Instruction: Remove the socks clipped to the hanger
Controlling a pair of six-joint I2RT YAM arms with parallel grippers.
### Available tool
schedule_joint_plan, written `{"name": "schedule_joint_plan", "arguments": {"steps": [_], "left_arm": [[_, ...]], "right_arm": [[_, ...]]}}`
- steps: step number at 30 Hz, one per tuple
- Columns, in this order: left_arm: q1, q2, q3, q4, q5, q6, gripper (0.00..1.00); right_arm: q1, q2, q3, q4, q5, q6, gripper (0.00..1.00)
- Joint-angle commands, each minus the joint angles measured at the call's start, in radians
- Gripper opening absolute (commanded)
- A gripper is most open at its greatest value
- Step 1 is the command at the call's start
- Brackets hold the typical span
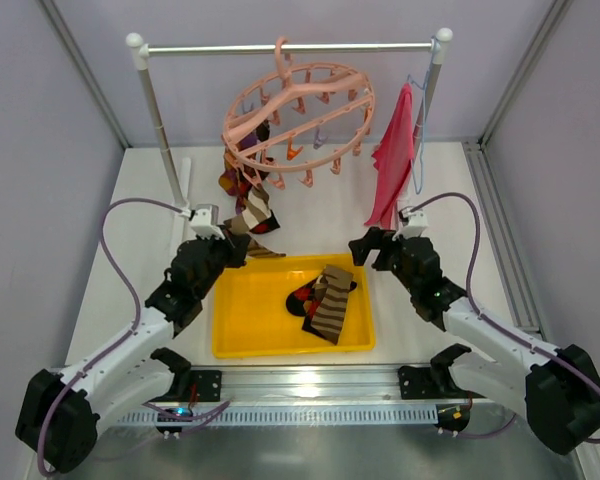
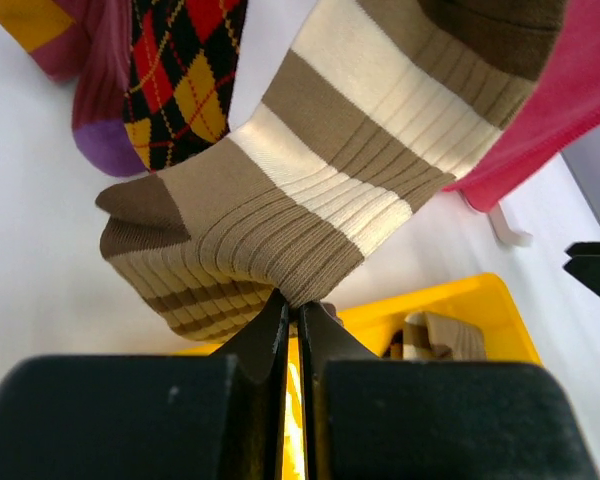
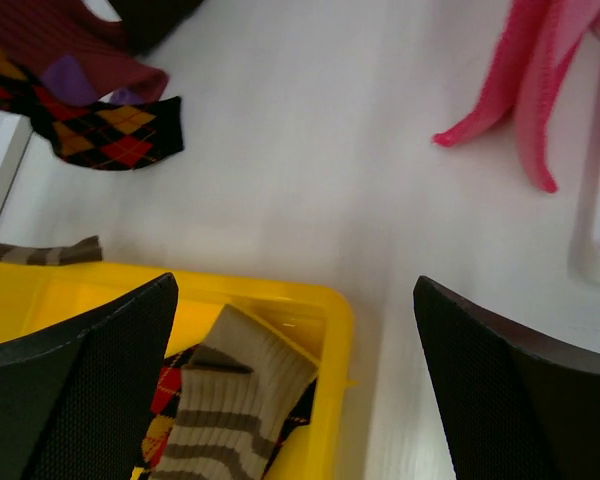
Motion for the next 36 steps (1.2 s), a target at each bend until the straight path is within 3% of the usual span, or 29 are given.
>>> {"name": "schedule_joint_plan", "arguments": {"steps": [1, 9, 16, 27, 36], "left_arm": [[-0.014, -0.085, -0.011, -0.094, 0.088, -0.012, 0.00], [-0.024, -0.220, -0.068, -0.145, 0.183, 0.020, 0.00], [-0.028, -0.319, -0.115, -0.145, 0.198, 0.025, 0.00], [-0.028, -0.303, -0.128, -0.114, 0.238, 0.014, 0.00], [-0.028, -0.322, -0.138, -0.108, 0.251, 0.005, 0.00]], "right_arm": [[0.101, -0.029, 0.057, 0.030, 0.065, -0.040, 1.00], [0.352, -0.001, 0.228, -0.045, 0.169, -0.086, 1.00], [0.527, 0.092, 0.459, -0.096, 0.151, -0.164, 1.00], [0.570, 0.395, 0.887, -0.268, 0.090, -0.224, 1.00], [0.573, 0.549, 1.033, -0.326, 0.151, -0.239, 1.00]]}}
